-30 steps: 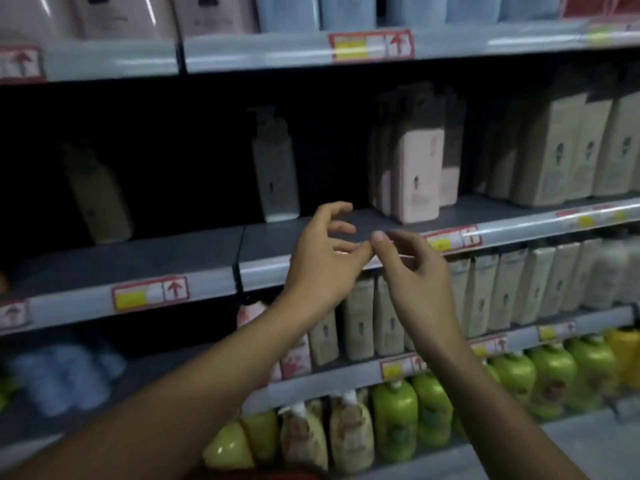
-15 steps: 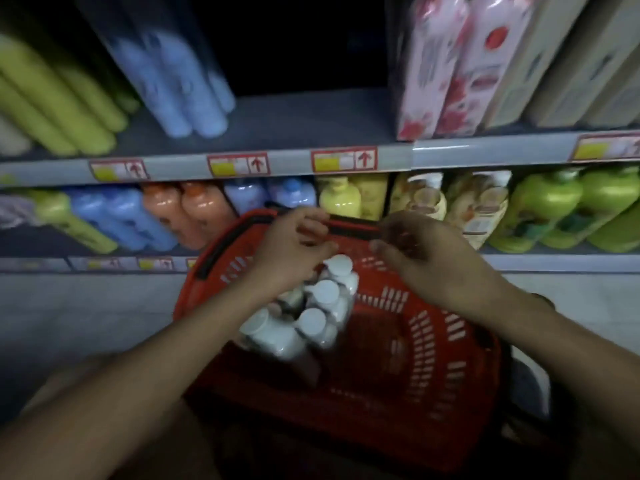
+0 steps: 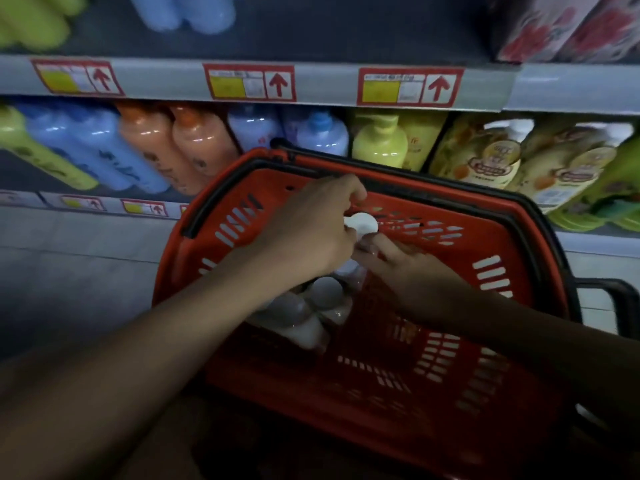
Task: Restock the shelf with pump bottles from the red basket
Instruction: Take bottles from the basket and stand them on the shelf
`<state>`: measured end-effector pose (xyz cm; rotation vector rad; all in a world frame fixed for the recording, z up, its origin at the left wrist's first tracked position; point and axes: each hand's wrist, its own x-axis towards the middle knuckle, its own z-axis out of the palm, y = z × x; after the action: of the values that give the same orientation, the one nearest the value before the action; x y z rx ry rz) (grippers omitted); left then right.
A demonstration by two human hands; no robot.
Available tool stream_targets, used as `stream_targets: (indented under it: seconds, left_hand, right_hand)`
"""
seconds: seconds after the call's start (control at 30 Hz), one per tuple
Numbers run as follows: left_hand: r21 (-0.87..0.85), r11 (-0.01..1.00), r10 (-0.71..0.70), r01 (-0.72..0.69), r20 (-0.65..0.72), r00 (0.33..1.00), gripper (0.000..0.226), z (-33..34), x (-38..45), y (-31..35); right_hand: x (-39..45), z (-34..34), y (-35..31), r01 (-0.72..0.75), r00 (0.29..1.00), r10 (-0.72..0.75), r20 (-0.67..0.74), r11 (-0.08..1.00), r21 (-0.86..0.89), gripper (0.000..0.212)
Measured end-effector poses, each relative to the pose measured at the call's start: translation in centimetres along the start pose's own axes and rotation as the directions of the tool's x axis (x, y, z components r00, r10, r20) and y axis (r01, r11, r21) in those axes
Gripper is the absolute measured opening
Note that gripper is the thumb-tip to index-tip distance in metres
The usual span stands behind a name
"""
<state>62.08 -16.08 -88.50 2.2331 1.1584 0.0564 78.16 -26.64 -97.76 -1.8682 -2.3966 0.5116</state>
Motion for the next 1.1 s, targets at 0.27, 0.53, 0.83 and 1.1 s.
stream_targets:
  seconds: [0.27, 0.53, 0.83, 1.1]
  left_hand:
    - [0.046, 0.999, 0.01, -0.009, -0.025, 1.0, 0.042, 0.0, -0.4, 0.3]
    - [0.072, 0.996, 0.052, -0.052, 0.01, 0.999, 0.048, 0.4, 0.9, 1.2]
    - [0.066, 0.997, 0.041, -0.043, 0.033, 0.999, 0.036, 0.6, -0.2, -2.7]
    - [-0.185, 0.97, 0.192, -0.158, 0.181, 0.965, 0.079, 0.1, -2.6, -2.3]
  right_hand:
    - [2.5, 2.6, -0.4, -0.009, 0.999, 0.003, 0.05, 0.993, 0.12, 0.072]
    - [5.0, 0.8, -2.5, -0.1, 0.994, 0.099, 0.043, 0.995, 0.01, 0.059]
    - [1.3, -1.4, 0.1, -0.205, 0.971, 0.182, 0.153, 0.967, 0.152, 0.064]
    - [-3.5, -16.5, -1.4, -0.175, 0.954, 0.216, -0.207, 0.964, 0.2, 0.048]
